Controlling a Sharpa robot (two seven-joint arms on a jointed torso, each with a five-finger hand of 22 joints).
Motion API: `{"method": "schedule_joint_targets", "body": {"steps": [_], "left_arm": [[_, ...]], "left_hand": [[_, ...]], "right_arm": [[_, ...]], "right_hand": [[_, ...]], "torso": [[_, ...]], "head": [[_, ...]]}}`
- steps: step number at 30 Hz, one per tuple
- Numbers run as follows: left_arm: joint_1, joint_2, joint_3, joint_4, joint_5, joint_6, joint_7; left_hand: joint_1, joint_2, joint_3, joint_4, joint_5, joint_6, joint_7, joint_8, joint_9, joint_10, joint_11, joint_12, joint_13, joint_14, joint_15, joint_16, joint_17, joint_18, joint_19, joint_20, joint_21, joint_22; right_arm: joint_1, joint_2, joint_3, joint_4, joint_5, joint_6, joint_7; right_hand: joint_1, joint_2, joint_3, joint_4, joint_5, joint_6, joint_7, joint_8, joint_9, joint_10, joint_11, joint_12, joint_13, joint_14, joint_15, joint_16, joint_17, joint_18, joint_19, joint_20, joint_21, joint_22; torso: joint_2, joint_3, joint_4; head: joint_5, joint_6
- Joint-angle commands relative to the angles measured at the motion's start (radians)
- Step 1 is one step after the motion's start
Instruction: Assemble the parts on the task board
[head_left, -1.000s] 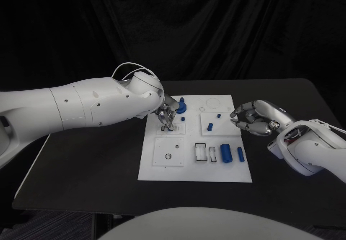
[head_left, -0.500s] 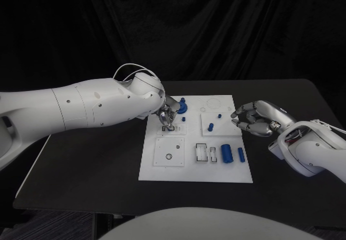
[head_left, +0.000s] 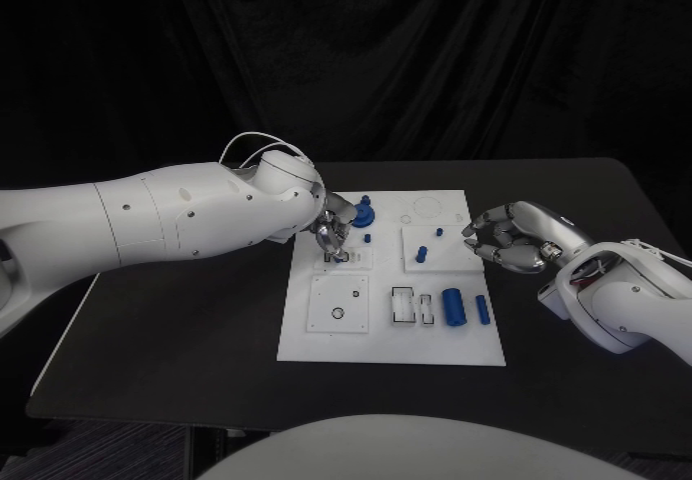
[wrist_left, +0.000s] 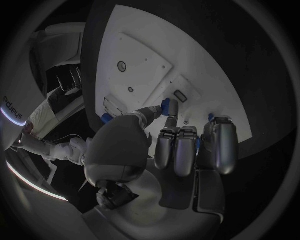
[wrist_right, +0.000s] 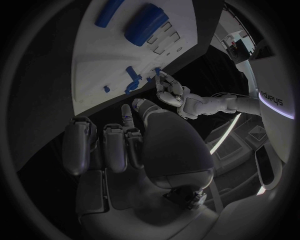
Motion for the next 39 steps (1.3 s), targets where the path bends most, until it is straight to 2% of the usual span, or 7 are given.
{"method": "schedule_joint_targets", "body": {"steps": [1,10,14,23,28,39], "left_arm": [[-0.001,-0.015,0.001,0.018,0.164,-0.076,-0.120],[-0.002,-0.047,0.001,0.041,0.453,-0.132,-0.312],[-0.002,-0.056,0.001,0.047,0.520,-0.169,-0.367],[-0.002,-0.066,0.001,0.061,0.560,-0.262,-0.414],[-0.002,-0.071,0.001,0.070,0.563,-0.330,-0.413],[-0.005,-0.080,0.000,0.089,0.565,-0.427,-0.395]], "left_hand": [[-0.021,0.002,0.063,-0.055,-0.005,0.003,-0.010,0.008,0.008,0.106,-0.010,0.004,0.263,0.108,-0.007,0.006,0.263,0.010,-0.008,0.000,-0.009,0.190],[-0.042,0.007,0.069,-0.060,-0.006,0.005,-0.016,0.022,0.028,0.106,-0.016,0.004,0.263,0.108,-0.013,0.006,0.263,0.018,-0.023,-0.005,-0.044,0.179],[-0.055,0.009,0.075,-0.068,0.006,0.006,-0.020,0.034,0.043,0.106,-0.021,0.004,0.263,0.108,-0.018,0.006,0.263,0.020,-0.024,-0.010,-0.053,0.176],[-0.076,0.010,0.082,-0.076,0.021,0.007,-0.025,0.047,0.059,0.106,-0.026,0.004,0.263,0.108,-0.025,0.006,0.263,0.021,-0.020,-0.017,-0.061,0.173],[-0.084,0.012,0.083,-0.074,0.021,0.008,-0.025,0.049,0.061,0.106,-0.027,0.004,0.263,0.108,-0.026,0.006,0.263,0.024,-0.024,-0.018,-0.073,0.169],[-0.094,0.018,0.087,-0.076,0.034,-0.005,-0.023,0.050,0.067,0.106,-0.025,0.004,0.263,0.108,-0.025,0.006,0.263,0.032,-0.043,-0.019,-0.117,0.155]], "right_arm": [[0.001,-0.003,0.001,0.000,-0.002,0.009,-0.024],[0.001,-0.003,0.001,-0.002,-0.002,0.010,-0.028],[0.001,-0.003,0.001,-0.003,-0.002,0.010,-0.029],[0.001,-0.003,0.001,-0.004,-0.002,0.008,-0.031],[0.001,-0.002,0.001,-0.004,0.003,0.007,-0.031],[0.001,0.001,0.001,-0.005,0.005,0.006,-0.032]], "right_hand": [[-0.006,-0.003,0.007,0.000,0.007,0.004,-0.002,-0.001,0.002,0.058,-0.003,-0.003,0.207,0.081,-0.005,-0.002,0.159,-0.005,0.019,-0.006,-0.002,0.153],[-0.006,-0.003,0.007,0.000,0.007,0.004,-0.002,-0.001,0.002,0.058,-0.003,-0.003,0.207,0.081,-0.005,-0.002,0.159,-0.005,0.019,-0.006,-0.002,0.153],[-0.005,-0.004,0.007,0.000,0.008,0.003,-0.001,-0.001,0.001,0.058,-0.003,-0.003,0.207,0.081,-0.005,-0.003,0.158,-0.005,0.019,-0.006,-0.002,0.152],[-0.005,-0.004,0.008,0.000,0.008,0.003,-0.001,-0.001,0.001,0.058,-0.003,-0.003,0.207,0.080,-0.005,-0.004,0.158,-0.005,0.019,-0.006,-0.003,0.152],[-0.005,-0.004,0.009,-0.001,0.009,0.002,-0.001,-0.002,0.001,0.058,-0.003,-0.003,0.207,0.081,-0.005,-0.003,0.158,-0.005,0.018,-0.006,-0.004,0.152],[-0.004,-0.005,0.010,-0.002,0.010,0.001,-0.001,-0.002,0.001,0.058,-0.003,-0.003,0.207,0.080,-0.005,-0.003,0.158,-0.005,0.019,-0.006,-0.003,0.152]], "torso": [[0.000,-0.0001,0.0002],[0.000,0.0001,0.0008],[-0.001,0.0004,0.0012],[-0.001,-0.0003,-0.0001],[0.000,0.0002,-0.0002],[0.000,0.0002,-0.0008]], "head": [[-0.001,0.000],[-0.003,0.000],[-0.005,0.000],[-0.004,0.000],[-0.004,0.000],[-0.001,0.000]]}}
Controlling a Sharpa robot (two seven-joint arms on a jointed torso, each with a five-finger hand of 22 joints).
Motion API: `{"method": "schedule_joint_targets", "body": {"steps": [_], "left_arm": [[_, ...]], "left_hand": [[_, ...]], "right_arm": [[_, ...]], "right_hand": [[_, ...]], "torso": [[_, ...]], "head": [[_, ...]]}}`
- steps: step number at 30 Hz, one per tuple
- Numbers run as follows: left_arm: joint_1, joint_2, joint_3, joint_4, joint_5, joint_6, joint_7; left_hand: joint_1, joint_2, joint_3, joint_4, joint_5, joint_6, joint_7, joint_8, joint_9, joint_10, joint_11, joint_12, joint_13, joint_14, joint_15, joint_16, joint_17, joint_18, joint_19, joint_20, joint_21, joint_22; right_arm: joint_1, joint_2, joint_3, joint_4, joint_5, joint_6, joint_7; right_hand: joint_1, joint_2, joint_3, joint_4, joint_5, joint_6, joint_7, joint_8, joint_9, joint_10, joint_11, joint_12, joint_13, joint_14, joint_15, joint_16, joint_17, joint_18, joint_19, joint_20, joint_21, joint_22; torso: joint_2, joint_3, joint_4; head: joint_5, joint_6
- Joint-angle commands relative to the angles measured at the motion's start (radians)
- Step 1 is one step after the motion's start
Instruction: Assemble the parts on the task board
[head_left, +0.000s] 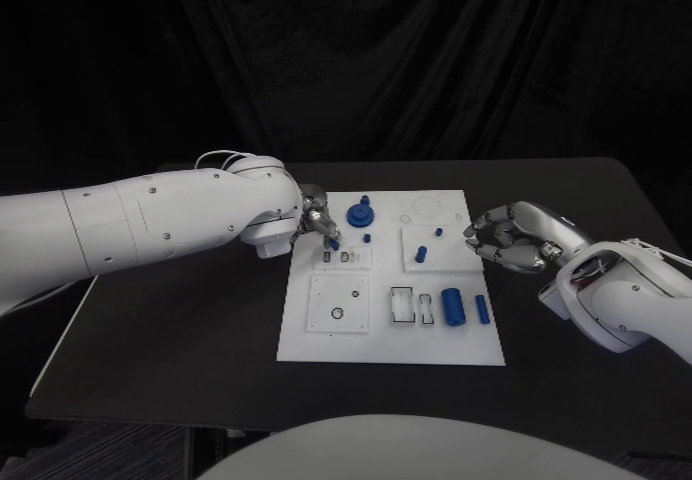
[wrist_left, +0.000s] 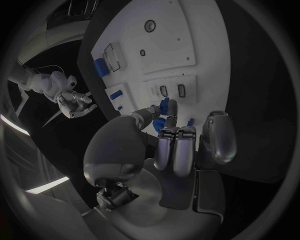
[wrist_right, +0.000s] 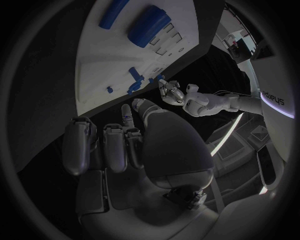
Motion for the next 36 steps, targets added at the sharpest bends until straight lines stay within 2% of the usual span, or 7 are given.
{"method": "schedule_joint_targets", "body": {"steps": [1,13,17,26,36], "left_arm": [[-0.006,-0.002,0.001,0.008,0.018,-0.082,0.011],[-0.042,-0.002,0.001,0.015,0.018,-0.113,0.043],[-0.050,-0.003,0.001,0.016,0.018,-0.114,0.049],[-0.059,-0.002,0.001,0.018,0.018,-0.123,0.067],[-0.066,-0.006,0.001,0.025,0.018,-0.121,0.077]], "left_hand": [[-0.009,0.004,0.051,-0.046,0.015,-0.002,-0.011,0.007,0.004,0.105,-0.004,0.004,0.263,0.106,-0.005,0.007,0.263,0.007,-0.010,0.002,-0.011,0.154],[-0.013,0.010,0.046,-0.042,0.031,-0.010,-0.009,0.006,0.006,0.105,-0.002,0.004,0.263,0.106,-0.003,0.007,0.263,0.012,-0.022,0.004,-0.040,0.146],[-0.014,0.011,0.045,-0.041,0.031,-0.011,-0.008,0.006,0.007,0.105,-0.001,0.004,0.263,0.106,-0.003,0.007,0.263,0.013,-0.023,0.004,-0.042,0.145],[-0.014,0.013,0.045,-0.040,0.034,-0.012,-0.008,0.006,0.007,0.105,-0.001,0.004,0.263,0.106,-0.003,0.007,0.263,0.013,-0.024,0.004,-0.044,0.144],[-0.014,0.013,0.045,-0.040,0.034,-0.012,-0.008,0.006,0.007,0.105,-0.001,0.004,0.263,0.106,-0.003,0.007,0.263,0.013,-0.024,0.004,-0.045,0.144]], "right_arm": [[0.001,0.000,0.001,0.000,0.001,0.000,-0.017],[0.001,0.000,0.000,0.001,0.004,0.002,-0.018],[0.001,0.001,0.000,0.001,0.004,0.003,-0.019],[0.001,0.001,0.000,0.000,0.004,0.003,-0.018],[0.001,0.001,0.000,0.000,0.005,0.002,-0.019]], "right_hand": [[-0.004,-0.005,0.007,0.001,0.006,0.001,-0.001,-0.002,0.001,0.058,-0.003,-0.003,0.208,0.081,-0.005,-0.003,0.158,-0.005,0.019,-0.006,-0.003,0.152],[-0.004,-0.005,0.007,0.001,0.006,0.001,-0.001,-0.002,0.001,0.058,-0.003,-0.003,0.208,0.081,-0.005,-0.003,0.158,-0.005,0.019,-0.006,-0.003,0.152],[-0.004,-0.005,0.007,0.001,0.006,0.001,-0.001,-0.002,0.001,0.058,-0.003,-0.003,0.208,0.081,-0.005,-0.003,0.158,-0.005,0.019,-0.006,-0.003,0.152],[-0.004,-0.005,0.007,0.001,0.006,0.001,-0.001,-0.002,0.001,0.058,-0.003,-0.003,0.208,0.081,-0.005,-0.003,0.158,-0.005,0.019,-0.006,-0.003,0.152],[-0.002,-0.007,0.011,-0.001,0.009,-0.004,0.000,-0.005,0.000,0.057,-0.002,-0.003,0.207,0.080,-0.005,-0.004,0.157,-0.005,0.018,-0.006,-0.005,0.151]], "torso": [[0.000,-0.0001,0.0000],[0.000,0.0003,0.0003],[0.000,0.0002,0.0006],[0.001,-0.0013,0.0009],[0.000,-0.0007,0.0011]], "head": [[0.001,0.000],[0.001,0.000],[0.003,0.000],[0.003,0.000],[0.002,0.000]]}}
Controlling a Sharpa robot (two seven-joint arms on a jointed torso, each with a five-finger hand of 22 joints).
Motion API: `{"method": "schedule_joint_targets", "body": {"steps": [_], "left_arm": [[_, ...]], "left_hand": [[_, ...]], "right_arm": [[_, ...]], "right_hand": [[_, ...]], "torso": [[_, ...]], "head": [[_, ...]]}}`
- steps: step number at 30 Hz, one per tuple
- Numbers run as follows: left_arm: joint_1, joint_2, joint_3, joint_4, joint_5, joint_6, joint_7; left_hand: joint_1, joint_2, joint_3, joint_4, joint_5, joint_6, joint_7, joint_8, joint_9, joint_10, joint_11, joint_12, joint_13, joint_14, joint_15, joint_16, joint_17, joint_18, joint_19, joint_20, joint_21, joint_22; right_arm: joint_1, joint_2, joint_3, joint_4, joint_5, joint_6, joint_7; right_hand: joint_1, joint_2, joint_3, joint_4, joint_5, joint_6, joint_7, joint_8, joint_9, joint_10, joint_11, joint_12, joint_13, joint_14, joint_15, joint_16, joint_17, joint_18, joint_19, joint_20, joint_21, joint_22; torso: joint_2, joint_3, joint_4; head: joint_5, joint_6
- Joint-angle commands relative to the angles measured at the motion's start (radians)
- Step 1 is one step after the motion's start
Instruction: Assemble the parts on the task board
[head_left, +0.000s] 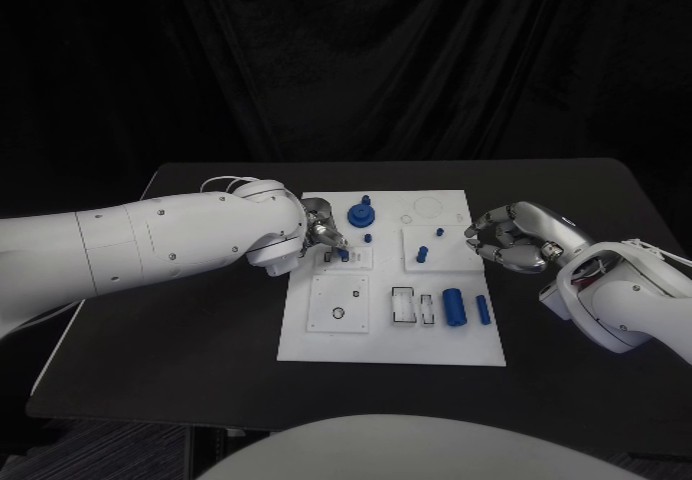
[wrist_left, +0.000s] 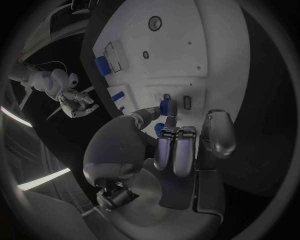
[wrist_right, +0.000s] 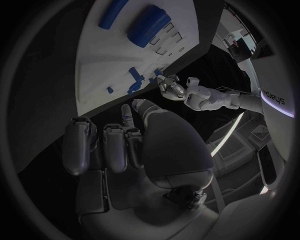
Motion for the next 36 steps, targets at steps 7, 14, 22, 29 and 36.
{"method": "schedule_joint_targets", "body": {"steps": [7,14,22,29,36], "left_arm": [[-0.007,-0.003,0.001,0.009,0.008,-0.002,0.025],[-0.010,-0.006,0.001,0.013,0.008,0.002,0.024],[-0.012,-0.012,0.001,0.015,0.008,0.004,0.020],[-0.013,-0.017,0.001,0.016,0.008,0.007,0.016],[-0.015,-0.016,0.001,0.013,0.009,0.013,0.019]], "left_hand": [[-0.001,0.012,0.039,-0.034,0.005,-0.001,-0.002,0.003,0.001,0.104,-0.002,0.004,0.263,0.106,-0.003,0.007,0.263,0.014,-0.006,0.001,-0.003,0.144],[-0.001,0.013,0.039,-0.033,0.007,-0.002,-0.002,0.003,0.002,0.104,-0.002,0.004,0.263,0.106,-0.003,0.007,0.263,0.014,-0.007,0.001,-0.005,0.144],[-0.002,0.014,0.039,-0.032,0.015,-0.003,-0.001,0.003,0.002,0.104,-0.001,0.004,0.263,0.106,-0.002,0.007,0.263,0.014,-0.007,0.001,-0.007,0.143],[-0.002,0.014,0.038,-0.032,0.016,-0.004,-0.001,0.003,0.002,0.104,-0.001,0.004,0.263,0.106,-0.002,0.007,0.263,0.014,-0.007,0.001,-0.007,0.143],[-0.003,0.014,0.038,-0.031,0.018,-0.005,-0.001,0.003,0.003,0.104,-0.001,0.004,0.263,0.106,-0.002,0.007,0.263,0.016,-0.010,0.001,-0.014,0.141]], "right_arm": [[0.000,0.001,0.000,0.000,-0.001,0.002,-0.016],[0.000,0.003,0.000,-0.001,-0.001,0.005,-0.019],[0.000,0.004,0.000,-0.003,-0.001,0.007,-0.019],[0.000,0.004,0.000,-0.004,-0.001,0.008,-0.020],[0.000,0.005,0.000,-0.004,-0.001,0.010,-0.020]], "right_hand": [[-0.002,-0.007,0.005,-0.001,0.002,-0.003,0.000,-0.005,0.000,0.057,-0.002,-0.003,0.207,0.080,-0.005,-0.004,0.157,-0.005,0.018,-0.006,-0.005,0.151],[-0.002,-0.007,0.005,-0.001,0.002,-0.004,0.000,-0.005,0.000,0.057,-0.002,-0.003,0.207,0.080,-0.005,-0.004,0.157,-0.005,0.018,-0.006,-0.006,0.151],[-0.001,-0.007,0.006,-0.001,0.002,-0.006,0.001,-0.006,0.000,0.057,-0.002,-0.003,0.206,0.080,-0.004,-0.005,0.157,-0.005,0.018,-0.006,-0.006,0.151],[-0.001,-0.007,0.006,-0.001,0.002,-0.006,0.001,-0.006,0.000,0.057,-0.002,-0.003,0.206,0.080,-0.004,-0.005,0.157,-0.005,0.018,-0.006,-0.006,0.151],[-0.001,-0.007,0.006,-0.001,0.002,-0.006,0.001,-0.006,0.000,0.057,-0.002,-0.003,0.206,0.080,-0.004,-0.005,0.157,-0.005,0.018,-0.006,-0.006,0.151]], "torso": [[0.000,0.0007,-0.0009],[0.000,0.0007,-0.0011],[0.000,-0.0001,-0.0007],[0.000,0.0003,-0.0009],[0.000,0.0001,-0.0005]], "head": [[0.000,0.000],[0.001,0.000],[0.002,0.000],[0.002,0.000],[0.001,0.000]]}}
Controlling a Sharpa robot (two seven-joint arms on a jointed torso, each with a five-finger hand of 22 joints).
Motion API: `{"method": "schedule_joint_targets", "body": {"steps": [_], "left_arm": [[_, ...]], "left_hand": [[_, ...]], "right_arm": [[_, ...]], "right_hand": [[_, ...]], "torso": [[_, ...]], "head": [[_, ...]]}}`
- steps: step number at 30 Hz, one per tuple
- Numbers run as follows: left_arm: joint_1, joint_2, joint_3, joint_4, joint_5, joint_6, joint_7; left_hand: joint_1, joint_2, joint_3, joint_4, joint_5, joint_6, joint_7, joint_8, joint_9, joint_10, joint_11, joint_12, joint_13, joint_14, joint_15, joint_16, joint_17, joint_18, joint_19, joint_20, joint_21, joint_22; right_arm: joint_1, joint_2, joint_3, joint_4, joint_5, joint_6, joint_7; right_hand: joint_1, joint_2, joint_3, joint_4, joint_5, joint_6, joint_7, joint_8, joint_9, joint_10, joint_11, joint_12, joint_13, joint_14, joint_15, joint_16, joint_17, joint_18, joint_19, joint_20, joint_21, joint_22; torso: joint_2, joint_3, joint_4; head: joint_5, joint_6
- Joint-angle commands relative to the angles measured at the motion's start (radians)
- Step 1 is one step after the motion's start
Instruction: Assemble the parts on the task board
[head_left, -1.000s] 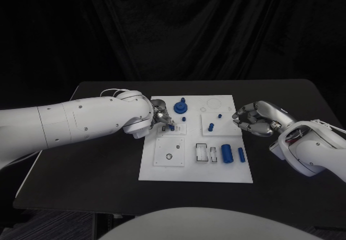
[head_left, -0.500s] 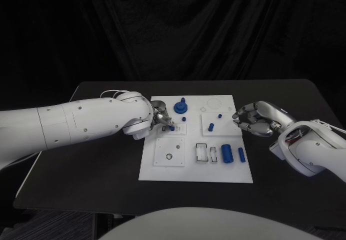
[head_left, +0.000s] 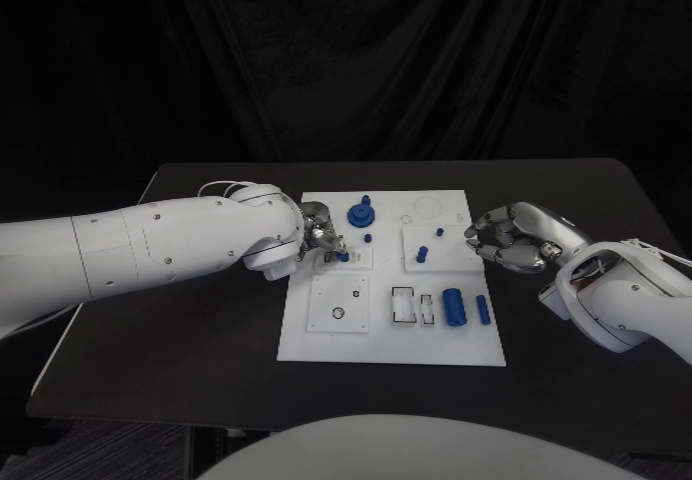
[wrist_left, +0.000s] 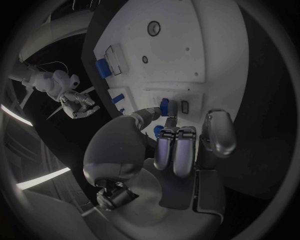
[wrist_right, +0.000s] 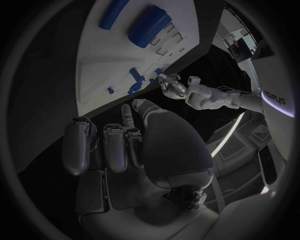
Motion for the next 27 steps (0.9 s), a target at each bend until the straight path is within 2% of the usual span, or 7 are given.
{"method": "schedule_joint_targets", "body": {"steps": [1,5,8,11,15,21,27], "left_arm": [[-0.004,0.001,0.000,-0.001,0.007,0.014,0.010],[-0.007,0.004,0.000,-0.003,0.007,0.022,0.013],[-0.009,0.007,0.000,-0.005,0.007,0.028,0.016],[-0.011,0.008,0.000,-0.007,0.007,0.032,0.019],[-0.013,0.010,0.000,-0.007,0.007,0.033,0.015],[-0.016,0.012,0.000,-0.013,0.007,0.051,-0.018],[-0.017,0.012,0.000,-0.021,0.007,0.069,-0.044]], "left_hand": [[-0.001,0.008,0.038,-0.031,0.004,0.002,-0.007,0.003,0.002,0.104,-0.001,0.004,0.263,0.106,-0.002,0.007,0.263,0.016,-0.009,0.000,-0.006,0.141],[-0.003,0.008,0.036,-0.030,0.001,-0.002,-0.006,0.002,0.002,0.104,-0.001,0.004,0.263,0.106,-0.002,0.007,0.263,0.017,-0.011,0.001,-0.012,0.140],[-0.008,0.011,0.021,-0.022,-0.031,-0.006,-0.006,0.002,0.004,0.104,0.000,0.004,0.263,0.106,0.000,0.007,0.263,0.018,-0.013,0.003,-0.021,0.137],[-0.027,0.019,-0.037,0.012,-0.116,-0.012,-0.007,0.000,0.001,0.104,0.001,0.004,0.263,0.106,0.001,0.007,0.263,0.018,-0.013,0.004,-0.034,0.135],[-0.058,0.017,-0.105,0.061,-0.165,-0.011,-0.004,-0.009,-0.012,0.104,0.004,0.004,0.263,0.106,0.003,0.007,0.263,0.019,-0.012,0.006,-0.043,0.134],[-0.120,-0.001,-0.219,0.140,-0.202,-0.013,0.005,-0.035,-0.047,0.104,0.012,0.004,0.263,0.106,0.009,0.007,0.263,0.020,-0.010,0.010,-0.053,0.134],[-0.140,0.007,-0.284,0.178,-0.221,-0.010,0.006,-0.048,-0.068,0.104,0.013,0.004,0.263,0.106,0.010,0.007,0.263,0.021,-0.008,0.011,-0.061,0.135]], "right_arm": [[0.000,0.000,0.001,0.000,-0.002,0.006,-0.016],[0.000,0.001,0.001,0.000,-0.002,0.007,-0.016],[0.000,0.001,0.001,0.000,-0.002,0.007,-0.016],[0.000,0.001,0.000,0.001,-0.002,0.007,-0.016],[0.000,0.000,0.000,0.001,-0.002,0.008,-0.016],[0.000,0.000,0.000,0.002,-0.002,0.010,-0.017],[0.000,-0.001,0.000,0.002,-0.002,0.011,-0.017]], "right_hand": [[-0.001,-0.007,0.006,-0.001,0.002,-0.006,0.001,-0.006,0.000,0.057,-0.002,-0.003,0.206,0.080,-0.004,-0.005,0.157,-0.005,0.018,-0.006,-0.006,0.151],[-0.001,-0.007,0.006,-0.001,0.002,-0.006,0.001,-0.006,0.000,0.057,-0.002,-0.003,0.206,0.080,-0.004,-0.005,0.157,-0.005,0.018,-0.006,-0.006,0.151],[-0.001,-0.007,0.006,-0.001,0.002,-0.006,0.001,-0.006,0.000,0.057,-0.002,-0.003,0.206,0.080,-0.004,-0.005,0.157,-0.005,0.018,-0.006,-0.006,0.151],[-0.001,-0.007,0.006,-0.001,0.002,-0.006,0.001,-0.006,0.000,0.057,-0.002,-0.003,0.206,0.080,-0.004,-0.005,0.157,-0.005,0.018,-0.006,-0.006,0.151],[-0.001,-0.007,0.006,-0.001,0.002,-0.006,0.001,-0.006,0.000,0.057,-0.002,-0.003,0.206,0.080,-0.004,-0.005,0.157,-0.005,0.018,-0.006,-0.006,0.151],[-0.001,-0.007,0.006,-0.001,0.002,-0.006,0.001,-0.006,0.000,0.057,-0.002,-0.003,0.206,0.080,-0.004,-0.005,0.157,-0.005,0.018,-0.006,-0.006,0.151],[-0.001,-0.007,0.006,-0.001,0.002,-0.006,0.001,-0.006,0.000,0.057,-0.002,-0.003,0.206,0.080,-0.004,-0.005,0.157,-0.005,0.018,-0.006,-0.006,0.151]], "torso": [[0.000,-0.0001,0.0002],[0.000,0.0000,0.0001],[0.000,0.0000,-0.0004],[0.000,-0.0001,-0.0001],[0.000,-0.0001,-0.0001],[-0.001,0.0000,-0.0008],[0.000,0.0004,-0.0005]], "head": [[0.000,0.000],[0.000,0.000],[0.001,0.000],[0.000,0.000],[0.000,0.000],[0.000,0.000],[0.001,0.000]]}}
